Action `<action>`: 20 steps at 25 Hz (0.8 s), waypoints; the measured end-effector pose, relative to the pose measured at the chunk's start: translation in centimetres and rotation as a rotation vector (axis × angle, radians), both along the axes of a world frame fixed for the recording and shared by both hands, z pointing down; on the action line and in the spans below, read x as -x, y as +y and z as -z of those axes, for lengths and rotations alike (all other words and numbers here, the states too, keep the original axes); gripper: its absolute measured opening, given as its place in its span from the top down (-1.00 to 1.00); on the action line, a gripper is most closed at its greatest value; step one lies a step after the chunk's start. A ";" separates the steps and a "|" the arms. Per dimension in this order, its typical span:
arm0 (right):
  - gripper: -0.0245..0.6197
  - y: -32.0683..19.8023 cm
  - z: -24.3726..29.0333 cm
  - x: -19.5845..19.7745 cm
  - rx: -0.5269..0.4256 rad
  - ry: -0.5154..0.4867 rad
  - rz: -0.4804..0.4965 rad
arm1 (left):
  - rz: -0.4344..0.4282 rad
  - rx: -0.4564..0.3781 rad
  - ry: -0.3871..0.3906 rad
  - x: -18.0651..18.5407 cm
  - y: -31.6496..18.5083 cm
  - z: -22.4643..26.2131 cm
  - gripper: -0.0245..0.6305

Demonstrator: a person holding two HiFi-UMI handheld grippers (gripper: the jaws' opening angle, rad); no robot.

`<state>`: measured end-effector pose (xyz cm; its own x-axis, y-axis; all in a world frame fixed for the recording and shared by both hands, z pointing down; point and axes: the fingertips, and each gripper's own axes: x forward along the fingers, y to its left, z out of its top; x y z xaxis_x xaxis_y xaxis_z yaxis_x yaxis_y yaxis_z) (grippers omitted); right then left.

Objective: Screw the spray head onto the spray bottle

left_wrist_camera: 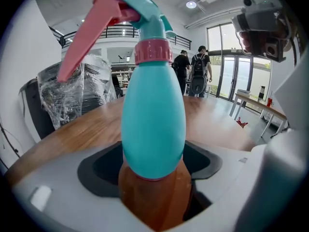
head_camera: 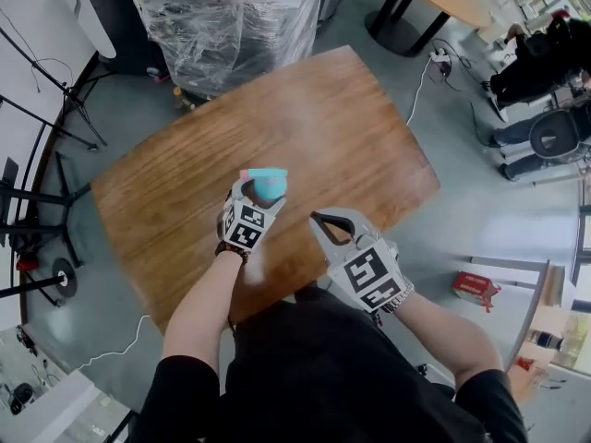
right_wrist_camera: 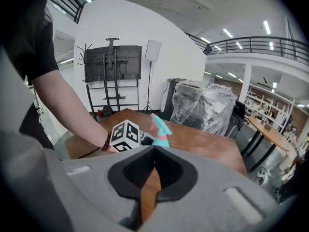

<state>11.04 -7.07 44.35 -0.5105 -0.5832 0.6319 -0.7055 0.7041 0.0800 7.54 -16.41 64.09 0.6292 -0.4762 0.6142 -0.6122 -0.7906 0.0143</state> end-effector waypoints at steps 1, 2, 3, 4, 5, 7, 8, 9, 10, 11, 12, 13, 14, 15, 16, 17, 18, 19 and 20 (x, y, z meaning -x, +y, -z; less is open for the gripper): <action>0.95 0.0 -0.2 0.0 0.002 -0.009 -0.007 | -0.007 0.010 -0.009 0.0 0.2 -0.1 -0.33; 0.95 0.0 -0.3 0.0 0.003 -0.019 -0.014 | -0.012 0.017 -0.016 0.0 0.4 -0.1 -0.41; 0.95 0.0 -0.5 0.0 0.004 -0.029 -0.021 | -0.013 0.021 -0.020 0.2 0.7 -0.1 -0.45; 0.95 0.0 -0.7 0.1 0.005 -0.040 -0.028 | -0.010 0.024 -0.019 0.5 1.1 0.1 -0.47; 0.95 0.0 -0.9 0.1 0.006 -0.051 -0.035 | -0.003 0.024 -0.013 0.9 1.6 0.5 -0.47; 0.95 -0.2 -1.1 0.1 0.010 -0.075 -0.048 | 0.021 0.018 0.011 1.7 2.5 2.0 -0.45; 0.95 -0.2 -1.2 0.2 0.012 -0.087 -0.053 | 0.034 0.010 0.026 2.1 3.0 3.0 -0.40; 0.95 -0.3 -1.4 0.3 0.015 -0.099 -0.056 | 0.044 0.000 0.041 2.4 3.4 4.1 -0.32; 0.95 -0.5 -1.5 0.5 0.018 -0.113 -0.058 | 0.051 -0.010 0.053 2.7 3.9 5.2 -0.20; 0.95 -0.6 -1.6 0.7 0.020 -0.126 -0.059 | 0.055 -0.017 0.063 2.9 4.4 6.2 -0.06; 0.95 -0.8 -1.8 0.9 0.022 -0.140 -0.059 | 0.062 -0.020 0.073 3.1 4.9 7.3 0.04; 0.95 -0.9 -1.9 1.2 0.023 -0.152 -0.059 | 0.076 -0.018 0.089 3.2 5.3 8.5 0.18; 0.95 -1.1 -2.1 1.4 0.025 -0.164 -0.058 | 0.094 -0.016 0.111 3.4 5.7 9.6 0.36; 0.95 -1.2 -2.2 1.7 0.027 -0.174 -0.056 | 0.113 -0.013 0.137 3.5 6.0 10.7 0.48; 0.95 -1.3 -2.4 2.0 0.030 -0.182 -0.052 | 0.129 -0.013 0.159 3.5 6.2 11.8 0.60; 0.95 -1.3 -2.5 2.2 0.031 -0.187 -0.048 | 0.140 -0.016 0.176 3.6 6.4 12.8 0.76; 0.95 -1.4 -2.6 2.3 0.030 -0.189 -0.045 | 0.148 -0.020 0.189 3.6 6.5 13.6 0.88; 0.95 -1.5 -2.7 2.4 0.028 -0.190 -0.042 | 0.152 -0.023 0.199 3.6 6.7 14.3 0.88; 0.95 -1.5 -2.8 2.5 0.026 -0.190 -0.040 | 0.154 -0.024 0.205 3.6 6.7 14.9 0.88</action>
<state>8.56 -8.61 47.16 -0.5988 -0.5903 0.5412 -0.7336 0.6754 -0.0750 3.97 -9.66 49.19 0.6587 -0.5891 0.4681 -0.7115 -0.6900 0.1329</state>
